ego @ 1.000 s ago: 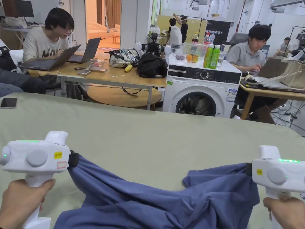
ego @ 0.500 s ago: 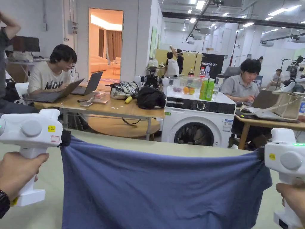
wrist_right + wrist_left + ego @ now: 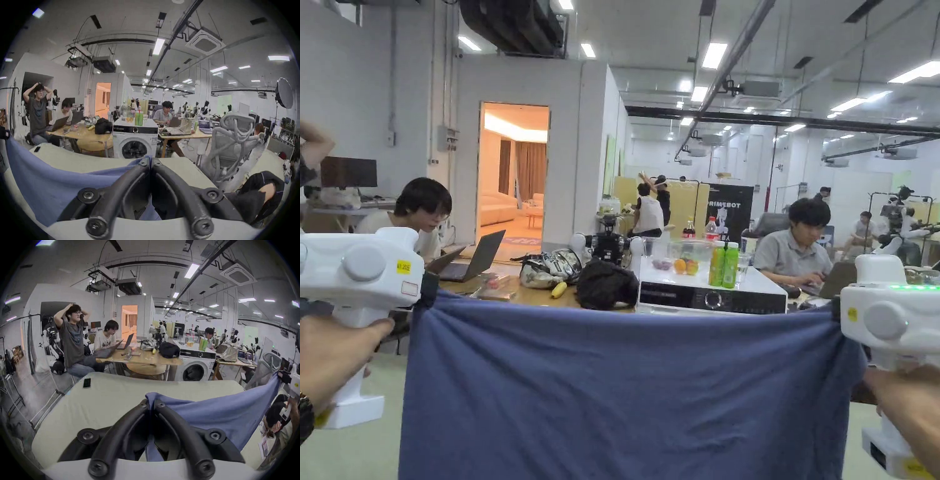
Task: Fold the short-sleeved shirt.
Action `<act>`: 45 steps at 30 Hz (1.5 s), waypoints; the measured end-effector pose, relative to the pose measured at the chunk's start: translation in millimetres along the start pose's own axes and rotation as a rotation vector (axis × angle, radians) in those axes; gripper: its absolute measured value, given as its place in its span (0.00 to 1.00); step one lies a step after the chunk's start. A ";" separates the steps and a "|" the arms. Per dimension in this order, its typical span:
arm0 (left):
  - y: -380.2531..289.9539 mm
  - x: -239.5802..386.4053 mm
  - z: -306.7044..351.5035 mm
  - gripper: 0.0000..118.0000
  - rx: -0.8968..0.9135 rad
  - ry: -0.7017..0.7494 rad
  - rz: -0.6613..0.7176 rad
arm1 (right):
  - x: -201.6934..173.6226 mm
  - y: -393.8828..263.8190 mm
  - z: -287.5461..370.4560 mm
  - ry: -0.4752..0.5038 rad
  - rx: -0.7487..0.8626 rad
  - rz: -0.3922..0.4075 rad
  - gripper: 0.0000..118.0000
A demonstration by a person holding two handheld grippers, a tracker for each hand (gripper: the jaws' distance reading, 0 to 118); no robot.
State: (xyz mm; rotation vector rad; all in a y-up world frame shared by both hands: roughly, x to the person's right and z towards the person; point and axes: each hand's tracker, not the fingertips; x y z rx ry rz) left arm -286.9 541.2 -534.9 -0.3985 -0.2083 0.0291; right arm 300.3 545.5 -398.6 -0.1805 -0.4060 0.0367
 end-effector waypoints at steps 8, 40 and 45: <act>74.5 4.4 -0.9 0.00 0.101 0.033 -0.038 | -3.4 62.8 -13.5 -0.013 0.065 -0.012 0.00; -166.3 2.4 76.3 0.00 0.001 -0.036 0.022 | 12.1 -135.8 134.5 -0.031 -0.047 0.116 0.00; -227.1 -1.7 112.7 0.00 -0.031 -0.058 0.052 | 20.8 -196.9 180.1 -0.012 -0.136 0.128 0.00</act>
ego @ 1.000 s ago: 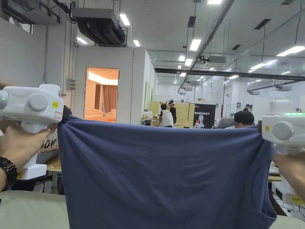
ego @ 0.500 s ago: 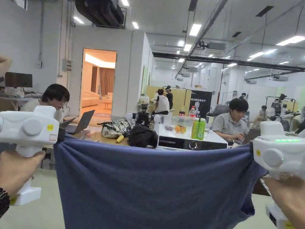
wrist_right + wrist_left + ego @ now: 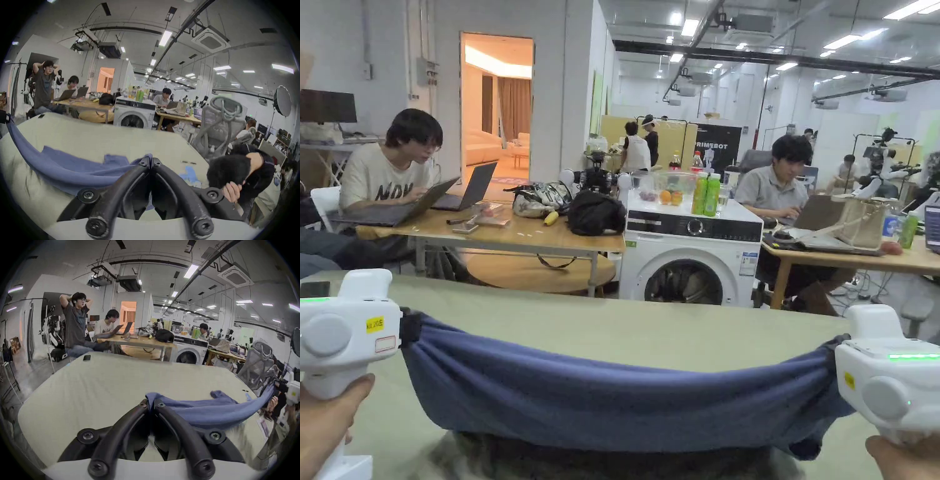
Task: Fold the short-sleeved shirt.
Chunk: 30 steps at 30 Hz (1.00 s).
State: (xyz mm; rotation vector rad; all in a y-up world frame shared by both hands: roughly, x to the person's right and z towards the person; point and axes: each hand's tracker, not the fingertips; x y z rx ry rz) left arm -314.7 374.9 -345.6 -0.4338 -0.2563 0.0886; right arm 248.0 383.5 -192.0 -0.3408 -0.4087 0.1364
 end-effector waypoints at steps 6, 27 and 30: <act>-66.2 -14.5 17.4 0.00 -0.102 -0.007 0.035 | 1.8 -64.8 28.5 0.028 -0.102 -0.035 0.00; -205.9 -44.8 -10.1 0.00 -0.597 -0.005 0.087 | -2.0 -218.3 -2.2 0.118 -0.634 0.074 0.03; -198.1 -40.1 -9.5 0.16 -0.602 0.001 0.062 | -6.0 -210.4 0.0 0.083 -0.626 0.091 0.35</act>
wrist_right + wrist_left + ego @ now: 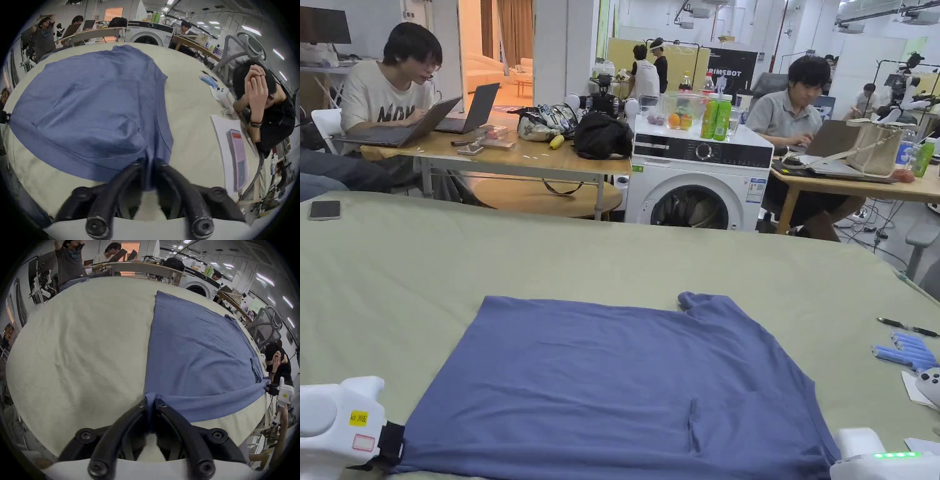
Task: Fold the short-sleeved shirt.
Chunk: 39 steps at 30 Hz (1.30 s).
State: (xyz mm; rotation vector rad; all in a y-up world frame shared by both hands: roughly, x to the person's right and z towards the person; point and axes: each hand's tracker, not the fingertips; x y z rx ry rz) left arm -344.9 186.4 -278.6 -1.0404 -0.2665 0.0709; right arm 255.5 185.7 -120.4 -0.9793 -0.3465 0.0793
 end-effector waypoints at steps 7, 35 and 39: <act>26.8 31.0 36.6 0.30 0.228 -0.007 -0.042 | 1.7 27.0 42.5 -0.008 0.134 -0.088 0.45; 17.1 85.1 49.2 0.00 0.377 0.072 -0.150 | -86.0 33.3 80.2 0.067 0.676 -0.176 0.00; 18.1 61.9 41.4 0.00 0.224 0.084 -0.086 | -85.9 29.3 71.1 0.070 0.632 -0.169 0.00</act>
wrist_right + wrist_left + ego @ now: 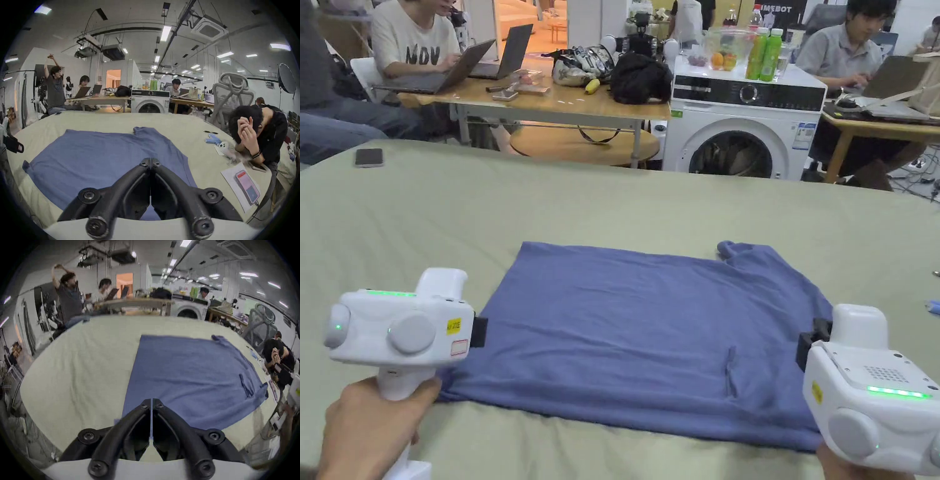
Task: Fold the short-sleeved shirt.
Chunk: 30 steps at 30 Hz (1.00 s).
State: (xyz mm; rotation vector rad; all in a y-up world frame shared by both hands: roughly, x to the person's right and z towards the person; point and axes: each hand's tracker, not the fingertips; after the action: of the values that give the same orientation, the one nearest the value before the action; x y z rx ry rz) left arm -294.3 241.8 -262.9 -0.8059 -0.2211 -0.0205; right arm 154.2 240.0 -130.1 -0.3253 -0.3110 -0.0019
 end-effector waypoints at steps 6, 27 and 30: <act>-1.8 -34.0 -17.4 0.38 -0.175 0.001 0.073 | 0.0 -5.7 -3.2 0.003 -0.038 0.015 0.00; -43.7 -33.5 -33.1 0.00 -0.248 -0.038 0.036 | 58.4 -12.9 -10.7 -0.013 -0.326 -0.004 0.40; -42.2 -31.1 -32.8 0.00 -0.243 -0.032 0.021 | 74.8 -20.5 -11.7 -0.014 -0.408 0.024 0.40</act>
State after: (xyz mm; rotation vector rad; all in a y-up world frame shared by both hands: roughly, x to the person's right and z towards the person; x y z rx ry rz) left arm -322.8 187.0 -261.1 -1.0513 -0.2433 -0.0147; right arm 227.9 220.4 -111.7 -0.7337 -0.3200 -0.0401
